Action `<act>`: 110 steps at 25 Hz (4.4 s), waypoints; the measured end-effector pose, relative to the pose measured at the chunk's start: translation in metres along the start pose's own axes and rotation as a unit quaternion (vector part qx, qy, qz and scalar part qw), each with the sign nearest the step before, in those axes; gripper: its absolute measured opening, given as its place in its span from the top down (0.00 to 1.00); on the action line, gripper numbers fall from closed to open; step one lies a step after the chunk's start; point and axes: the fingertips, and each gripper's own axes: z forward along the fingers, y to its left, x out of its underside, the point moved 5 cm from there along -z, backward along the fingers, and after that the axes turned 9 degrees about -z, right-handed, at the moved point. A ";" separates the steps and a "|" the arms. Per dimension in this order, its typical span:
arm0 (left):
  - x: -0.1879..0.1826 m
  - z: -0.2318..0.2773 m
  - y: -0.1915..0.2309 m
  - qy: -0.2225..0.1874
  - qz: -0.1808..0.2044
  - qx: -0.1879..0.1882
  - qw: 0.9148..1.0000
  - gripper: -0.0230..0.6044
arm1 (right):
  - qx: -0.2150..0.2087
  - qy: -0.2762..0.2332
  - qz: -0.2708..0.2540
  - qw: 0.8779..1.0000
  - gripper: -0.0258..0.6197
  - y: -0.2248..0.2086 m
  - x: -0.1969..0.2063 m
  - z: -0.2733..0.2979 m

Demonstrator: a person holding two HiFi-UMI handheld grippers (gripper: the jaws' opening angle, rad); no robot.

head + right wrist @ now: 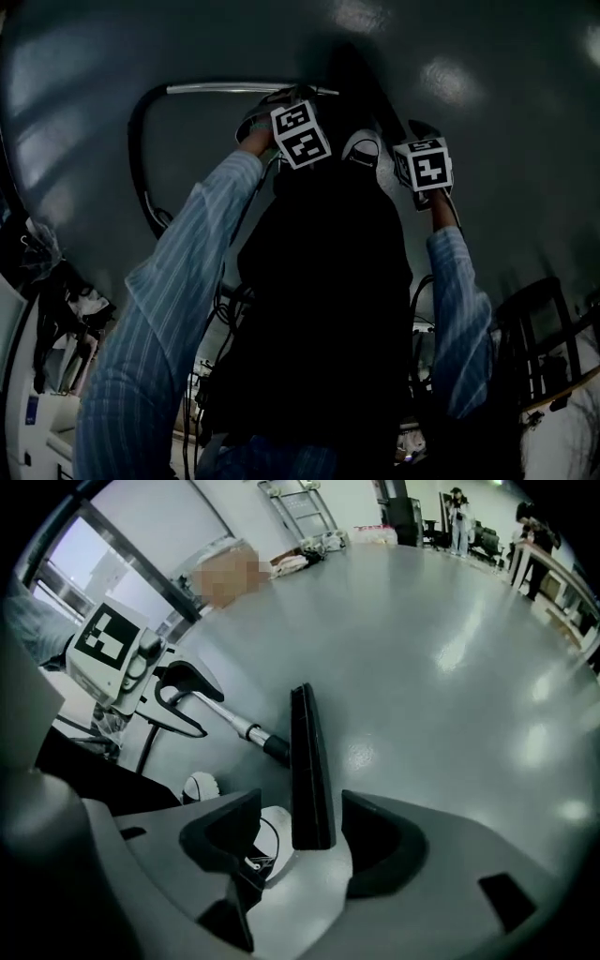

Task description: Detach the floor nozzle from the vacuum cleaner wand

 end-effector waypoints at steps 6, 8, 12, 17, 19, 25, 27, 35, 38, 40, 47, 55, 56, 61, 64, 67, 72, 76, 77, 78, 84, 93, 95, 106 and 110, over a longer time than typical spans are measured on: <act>-0.001 0.057 0.008 0.030 0.062 -0.023 0.997 0.60 | 0.004 0.008 -0.024 1.000 0.57 -0.009 0.009 0.031; 0.001 0.074 0.013 0.050 0.091 -0.026 0.994 0.60 | -0.001 0.009 -0.022 1.000 0.57 -0.011 0.009 0.045; 0.006 0.101 0.025 0.072 0.109 -0.028 0.991 0.60 | -0.016 0.013 -0.023 1.000 0.57 -0.011 0.008 0.070; 0.001 0.104 0.029 0.073 0.088 -0.038 0.993 0.66 | 0.026 0.018 -0.031 0.999 0.58 -0.018 0.008 0.075; 0.004 0.104 0.032 0.072 0.081 -0.034 0.994 0.66 | 0.037 0.028 -0.045 0.998 0.58 -0.017 0.008 0.082; 0.007 0.103 0.039 0.072 0.058 -0.025 0.995 0.66 | 0.076 0.041 -0.053 0.995 0.58 -0.019 0.005 0.076; 0.010 0.103 0.042 0.077 0.051 -0.024 0.995 0.66 | 0.093 0.047 -0.040 0.994 0.58 -0.028 0.012 0.071; 0.000 0.102 0.037 0.080 0.046 -0.037 0.995 0.66 | 0.108 0.051 0.011 0.993 0.58 -0.100 0.059 0.029; 0.006 0.095 0.034 0.086 0.050 -0.013 0.995 0.66 | 0.107 0.066 0.033 0.992 0.58 -0.108 0.072 0.028; 0.015 0.091 0.036 0.094 0.060 0.003 0.994 0.66 | 0.090 0.090 0.057 0.990 0.58 -0.104 0.077 0.036; 0.027 0.028 0.021 0.072 -0.022 -0.003 0.997 0.66 | 0.074 0.046 0.099 0.991 0.57 -0.076 0.058 -0.013; 0.002 -0.105 -0.042 -0.011 -0.142 0.043 0.989 0.66 | 0.017 -0.011 0.137 0.990 0.58 0.011 0.017 -0.110; -0.005 -0.125 -0.051 -0.022 -0.153 0.046 0.987 0.66 | 0.008 -0.024 0.142 0.990 0.58 0.023 0.012 -0.126; -0.034 -0.209 -0.086 -0.069 -0.197 0.054 0.977 0.66 | -0.042 -0.106 0.201 0.973 0.58 0.073 -0.013 -0.198; -0.034 -0.255 -0.104 -0.084 -0.217 0.062 0.971 0.66 | -0.062 -0.138 0.223 0.963 0.58 0.107 -0.029 -0.241; -0.045 -0.292 -0.105 -0.108 -0.224 0.060 0.967 0.66 | -0.063 -0.163 0.223 0.959 0.58 0.115 -0.050 -0.271; -0.043 -0.378 -0.133 -0.163 -0.251 0.055 0.953 0.66 | -0.054 -0.196 0.258 0.945 0.58 0.148 -0.067 -0.335; -0.035 -0.435 -0.156 -0.213 -0.289 0.053 0.932 0.66 | -0.060 -0.229 0.289 0.928 0.58 0.179 -0.082 -0.379; -0.033 -0.447 -0.160 -0.225 -0.298 0.051 0.926 0.66 | -0.062 -0.236 0.291 0.925 0.58 0.185 -0.087 -0.390; -0.031 -0.459 -0.165 -0.236 -0.306 0.048 0.921 0.66 | -0.064 -0.242 0.291 0.923 0.58 0.193 -0.092 -0.400; -0.014 -0.537 -0.190 -0.298 -0.323 0.028 0.898 0.70 | -0.050 -0.258 0.262 0.929 0.58 0.242 -0.118 -0.463; 0.013 -0.630 -0.198 -0.384 -0.353 -0.005 0.853 0.93 | -0.028 -0.275 0.248 0.928 0.62 0.295 -0.138 -0.535; 0.022 -0.648 -0.200 -0.405 -0.352 -0.009 0.844 0.94 | -0.027 -0.281 0.247 0.927 0.71 0.307 -0.140 -0.539; 0.000 -0.692 -0.252 -0.458 -0.358 -0.029 0.813 0.95 | -0.022 -0.284 0.169 0.943 0.89 0.321 -0.119 -0.595; -0.030 -0.696 -0.277 -0.471 -0.362 -0.040 0.803 0.95 | -0.027 -0.290 0.155 0.944 0.89 0.302 -0.091 -0.622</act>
